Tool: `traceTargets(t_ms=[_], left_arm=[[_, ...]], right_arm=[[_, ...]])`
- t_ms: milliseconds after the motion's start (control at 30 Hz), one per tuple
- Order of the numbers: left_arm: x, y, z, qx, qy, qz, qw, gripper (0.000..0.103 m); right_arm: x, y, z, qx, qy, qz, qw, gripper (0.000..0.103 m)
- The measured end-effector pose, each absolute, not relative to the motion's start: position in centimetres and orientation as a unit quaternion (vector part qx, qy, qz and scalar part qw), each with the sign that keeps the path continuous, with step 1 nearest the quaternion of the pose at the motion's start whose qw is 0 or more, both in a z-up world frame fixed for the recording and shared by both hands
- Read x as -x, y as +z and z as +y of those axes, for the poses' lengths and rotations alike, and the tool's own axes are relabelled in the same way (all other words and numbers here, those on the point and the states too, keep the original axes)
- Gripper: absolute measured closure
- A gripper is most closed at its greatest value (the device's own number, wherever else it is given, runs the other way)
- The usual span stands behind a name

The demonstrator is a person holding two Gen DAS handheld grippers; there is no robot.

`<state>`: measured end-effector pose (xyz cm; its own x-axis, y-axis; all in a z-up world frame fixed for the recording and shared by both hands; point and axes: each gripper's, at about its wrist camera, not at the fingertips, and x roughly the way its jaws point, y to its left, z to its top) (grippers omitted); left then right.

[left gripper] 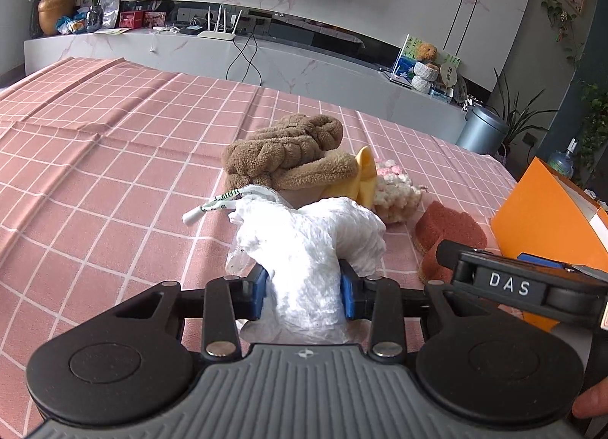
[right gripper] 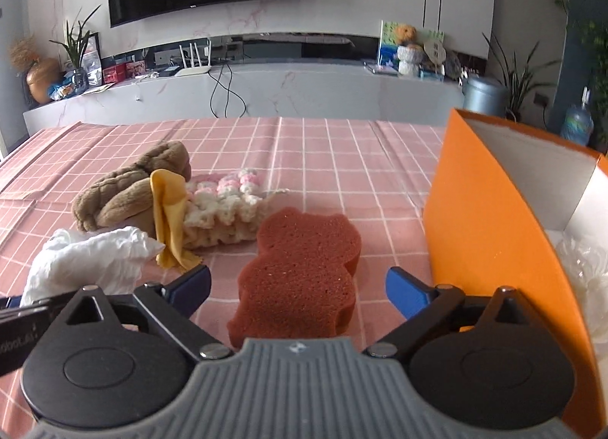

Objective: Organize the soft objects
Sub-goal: 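Grasp the red sponge with the right tool while the left tool holds the cloth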

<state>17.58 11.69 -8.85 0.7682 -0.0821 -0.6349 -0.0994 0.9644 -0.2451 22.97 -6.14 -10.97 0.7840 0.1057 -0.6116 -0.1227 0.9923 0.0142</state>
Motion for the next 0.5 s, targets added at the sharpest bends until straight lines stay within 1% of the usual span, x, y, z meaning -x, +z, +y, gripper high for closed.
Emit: traceTargets(t_ms=[167, 267, 300, 367, 500], left_arm=[[-18.0, -9.3, 11.6, 0.136, 0.003, 0.348, 0.928, 0.061], [-18.1, -9.6, 11.5, 0.136, 0.003, 0.352, 0.926, 0.061], [-18.1, -9.7, 11.5, 0.136, 0.002, 0.354, 0.925, 0.061], [-18.1, -9.8, 11.4, 0.136, 0.002, 0.355, 0.925, 0.061], [-18.1, -9.8, 11.4, 0.135, 0.003, 0.356, 0.925, 0.061]], right_arm=[[-24.3, -11.8, -6.5, -0.008, 0.056, 0.343, 0.937, 0.008], [-25.0, -12.3, -6.4, -0.012, 0.059, 0.353, 0.933, 0.02], [-25.1, -12.4, -6.4, -0.011, 0.061, 0.356, 0.933, 0.031], [-25.3, -12.7, -6.2, -0.005, 0.068, 0.363, 0.929, 0.031], [-24.9, -12.8, -6.0, 0.015, 0.073, 0.355, 0.932, 0.037]])
